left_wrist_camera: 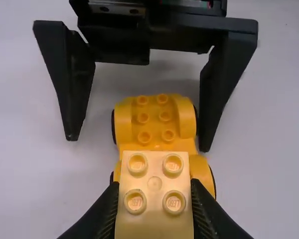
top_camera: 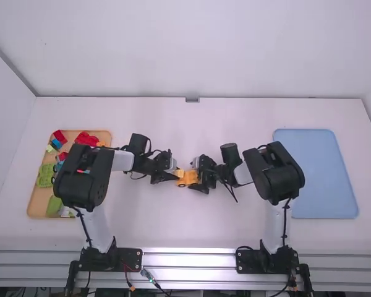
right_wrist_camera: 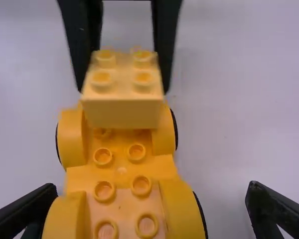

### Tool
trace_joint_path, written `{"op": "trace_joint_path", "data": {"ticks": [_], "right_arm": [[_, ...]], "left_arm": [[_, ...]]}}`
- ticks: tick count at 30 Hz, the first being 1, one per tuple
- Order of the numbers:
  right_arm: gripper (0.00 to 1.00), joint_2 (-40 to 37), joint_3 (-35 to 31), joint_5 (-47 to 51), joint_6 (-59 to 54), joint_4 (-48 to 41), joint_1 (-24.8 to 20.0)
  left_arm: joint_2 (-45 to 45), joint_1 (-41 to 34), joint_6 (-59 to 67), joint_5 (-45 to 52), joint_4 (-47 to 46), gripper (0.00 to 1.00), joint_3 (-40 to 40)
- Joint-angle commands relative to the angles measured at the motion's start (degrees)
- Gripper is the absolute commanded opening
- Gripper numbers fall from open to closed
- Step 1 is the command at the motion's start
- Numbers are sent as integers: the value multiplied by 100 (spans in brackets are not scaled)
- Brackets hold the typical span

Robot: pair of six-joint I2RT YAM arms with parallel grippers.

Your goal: Assemble lego blocks to make yellow taxi

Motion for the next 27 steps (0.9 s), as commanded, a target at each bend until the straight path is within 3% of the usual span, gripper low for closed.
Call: {"op": "trace_joint_path", "data": {"ticks": [1,10,15,21,22,23,27], "right_arm": [[99,87,31,-48,-46,-15,4],[100,87,26,-33,-48,28,9],[75,87,26,70,-46,24,13],[63,87,26,249,-46,9,17],[65,87,26,247,-48,9,22],[98,87,31,245,-48,9,13],[99,87,118,444,-46,63,0]], "left_arm": [[-251,-33,-603,-328,131,2,63],[-284,-289,-872,-409,269,2,-2],[-284,-409,-874,-431,321,2,0],[-291,-365,-931,-588,295,2,0],[-291,-365,-1012,-664,308,2,0],[-293,-367,-1143,-791,321,2,0],[-293,-396,-1193,-850,323,2,0]]}}
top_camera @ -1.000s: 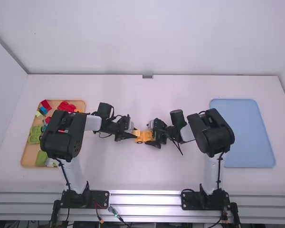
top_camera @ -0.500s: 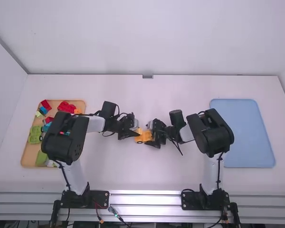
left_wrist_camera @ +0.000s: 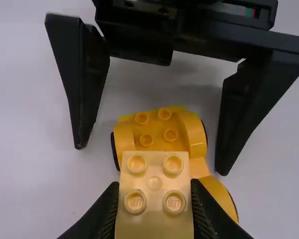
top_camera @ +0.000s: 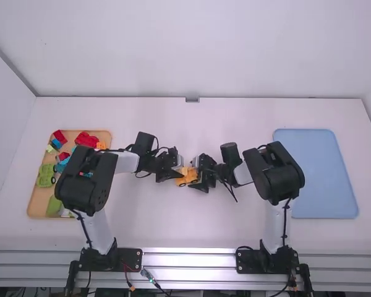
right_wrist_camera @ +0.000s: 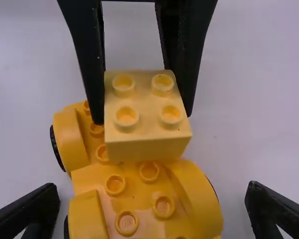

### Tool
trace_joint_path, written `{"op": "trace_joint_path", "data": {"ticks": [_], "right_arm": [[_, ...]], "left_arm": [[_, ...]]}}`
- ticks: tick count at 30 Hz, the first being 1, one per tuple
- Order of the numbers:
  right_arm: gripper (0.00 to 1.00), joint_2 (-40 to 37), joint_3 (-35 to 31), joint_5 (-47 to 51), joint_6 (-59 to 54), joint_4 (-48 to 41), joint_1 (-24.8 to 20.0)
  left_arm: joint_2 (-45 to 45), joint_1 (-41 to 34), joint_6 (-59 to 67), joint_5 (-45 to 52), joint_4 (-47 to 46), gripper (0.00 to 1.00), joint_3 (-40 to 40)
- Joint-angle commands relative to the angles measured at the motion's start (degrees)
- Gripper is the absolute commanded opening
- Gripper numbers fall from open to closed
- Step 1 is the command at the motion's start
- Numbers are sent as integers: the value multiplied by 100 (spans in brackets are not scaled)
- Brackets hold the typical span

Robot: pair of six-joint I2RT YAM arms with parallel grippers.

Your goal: Assemble lego blocks to make yellow taxi

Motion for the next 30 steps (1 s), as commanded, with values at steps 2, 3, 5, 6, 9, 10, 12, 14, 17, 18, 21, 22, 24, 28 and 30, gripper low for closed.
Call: {"op": "trace_joint_path", "data": {"ticks": [2,3,5,6,9,10,12,14,17,18,21,22,24,28,30], "right_arm": [[99,87,273,229,-35,-205,-81],[99,87,273,229,-35,-205,-81],[99,87,546,-20,-192,-741,-160],[99,87,645,-122,-350,-1001,-184],[99,87,1069,-509,-1484,-2240,-293],[99,87,1189,-562,-1814,-2577,-321],[99,90,1425,-678,-2363,-3174,-367],[99,87,1523,-728,-2680,-3447,-374],[99,90,1558,-772,-3134,-3567,-304],[98,90,1558,-765,-3150,-3554,-293],[96,94,1561,-763,-3189,-3506,-208],[96,94,1565,-743,-3191,-3508,-168],[95,101,1558,-632,-3187,-3528,-103],[94,197,1580,-450,-3189,-3506,9],[93,295,1628,-413,-3185,-3512,48]], "left_arm": [[-131,-11,-125,-136,-44,2,0],[-131,-11,-125,-136,-44,2,0],[-133,-13,-293,-138,33,2,0],[-133,-15,-374,-144,66,2,0],[-151,-15,-549,-157,170,2,0],[-166,-11,-546,-155,166,2,0],[-225,22,-553,-153,146,2,0],[-280,22,-601,-155,146,2,0],[-518,22,-909,-173,94,2,-2],[-531,22,-918,-184,87,2,-2],[-737,-26,-1023,-505,90,2,-92],[-824,-57,-1091,-612,136,2,-162],[-1029,-96,-1152,-640,256,2,-385],[-1281,-46,-1154,-647,509,2,-754],[-1410,-66,-1150,-662,634,2,-931]]}}
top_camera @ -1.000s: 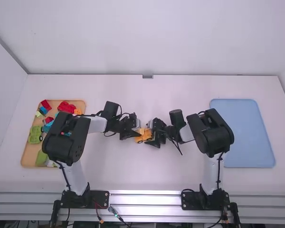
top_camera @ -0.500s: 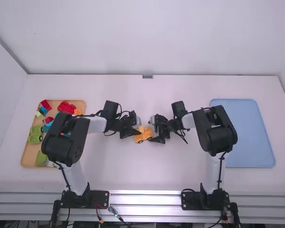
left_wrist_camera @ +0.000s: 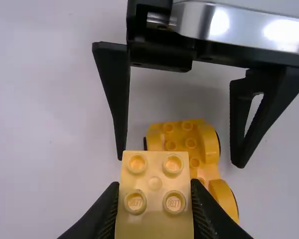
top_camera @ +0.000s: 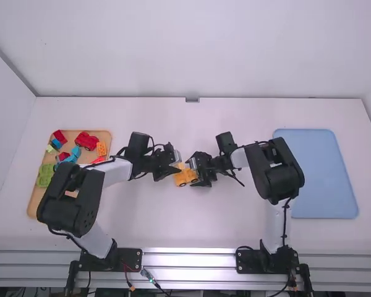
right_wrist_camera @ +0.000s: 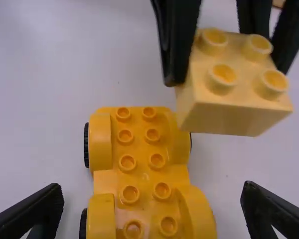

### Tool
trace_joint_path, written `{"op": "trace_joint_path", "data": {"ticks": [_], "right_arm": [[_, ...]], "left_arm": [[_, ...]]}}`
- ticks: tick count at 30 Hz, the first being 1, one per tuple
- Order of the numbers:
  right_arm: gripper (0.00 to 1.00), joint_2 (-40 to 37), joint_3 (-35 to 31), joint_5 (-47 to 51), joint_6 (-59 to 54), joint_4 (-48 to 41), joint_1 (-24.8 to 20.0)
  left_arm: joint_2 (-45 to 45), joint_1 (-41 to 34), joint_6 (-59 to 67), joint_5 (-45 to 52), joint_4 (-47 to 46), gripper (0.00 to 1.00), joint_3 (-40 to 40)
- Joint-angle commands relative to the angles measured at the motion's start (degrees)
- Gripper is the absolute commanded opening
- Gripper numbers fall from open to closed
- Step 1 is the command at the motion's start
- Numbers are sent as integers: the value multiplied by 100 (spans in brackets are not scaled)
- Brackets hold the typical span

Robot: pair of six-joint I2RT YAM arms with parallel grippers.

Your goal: Assemble lego blocks to make yellow taxi

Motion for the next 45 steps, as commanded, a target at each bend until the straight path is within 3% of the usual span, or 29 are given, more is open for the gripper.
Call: {"op": "trace_joint_path", "data": {"ticks": [1,6,7,9,13,18,27,31,36,40,45], "right_arm": [[90,286,166,85,-52,-48,55],[81,431,339,98,-37,-310,70],[71,431,391,96,-52,-404,70],[61,431,393,94,-52,-398,68],[59,431,382,76,42,-389,70],[60,431,382,262,1104,28,68],[59,431,380,584,1934,273,70],[59,431,378,568,2212,258,15],[59,431,304,555,2417,350,-83],[55,431,0,595,2450,931,-31],[58,431,-503,964,3392,2258,-33]], "left_arm": [[-304,-68,-50,-66,151,2,-326],[-470,-74,-439,-264,807,2,-732],[-496,-76,-514,-240,1021,2,-866],[-494,-68,-494,-210,1128,2,-960],[-466,-76,-492,-197,1123,2,-984],[-457,-70,-125,87,1121,2,-973],[-59,2,-144,76,1554,2,-793],[319,79,42,177,1036,2,-310],[553,46,1051,470,-245,2,424],[562,52,1058,378,-337,2,658],[721,68,1064,507,-291,2,811]]}}
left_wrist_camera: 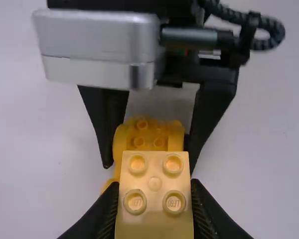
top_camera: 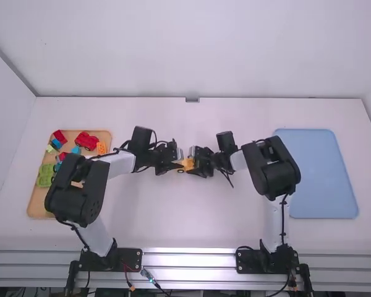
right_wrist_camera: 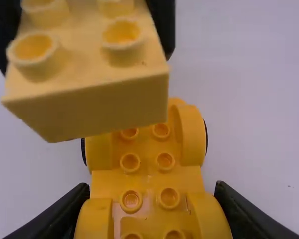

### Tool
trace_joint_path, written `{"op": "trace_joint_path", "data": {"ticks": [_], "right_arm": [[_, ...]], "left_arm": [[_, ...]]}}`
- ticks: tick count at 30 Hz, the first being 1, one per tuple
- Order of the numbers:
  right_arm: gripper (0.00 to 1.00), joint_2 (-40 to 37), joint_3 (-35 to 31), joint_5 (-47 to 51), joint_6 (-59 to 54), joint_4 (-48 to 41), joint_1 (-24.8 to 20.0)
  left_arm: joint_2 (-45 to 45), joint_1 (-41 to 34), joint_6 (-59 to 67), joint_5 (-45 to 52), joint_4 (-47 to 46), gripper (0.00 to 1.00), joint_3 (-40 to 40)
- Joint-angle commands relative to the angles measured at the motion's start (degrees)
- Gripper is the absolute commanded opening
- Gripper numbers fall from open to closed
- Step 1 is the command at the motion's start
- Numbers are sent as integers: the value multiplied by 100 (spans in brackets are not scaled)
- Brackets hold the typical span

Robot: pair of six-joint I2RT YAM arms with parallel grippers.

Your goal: Assemble lego blocks to make yellow taxi

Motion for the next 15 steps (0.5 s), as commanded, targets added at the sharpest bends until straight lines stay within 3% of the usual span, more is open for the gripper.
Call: {"op": "trace_joint_path", "data": {"ticks": [1,3,7,11,15], "right_arm": [[58,157,-345,393,678,310,20],[66,157,-662,323,645,885,15],[70,157,-876,326,647,1255,24],[70,157,-953,308,647,1325,22],[60,157,-951,308,645,1298,24]], "left_arm": [[225,46,129,243,-20,2,144],[428,-7,297,293,-116,2,232],[490,31,535,295,-160,2,232],[490,28,529,293,-190,2,229],[490,13,643,243,-175,2,190]]}}
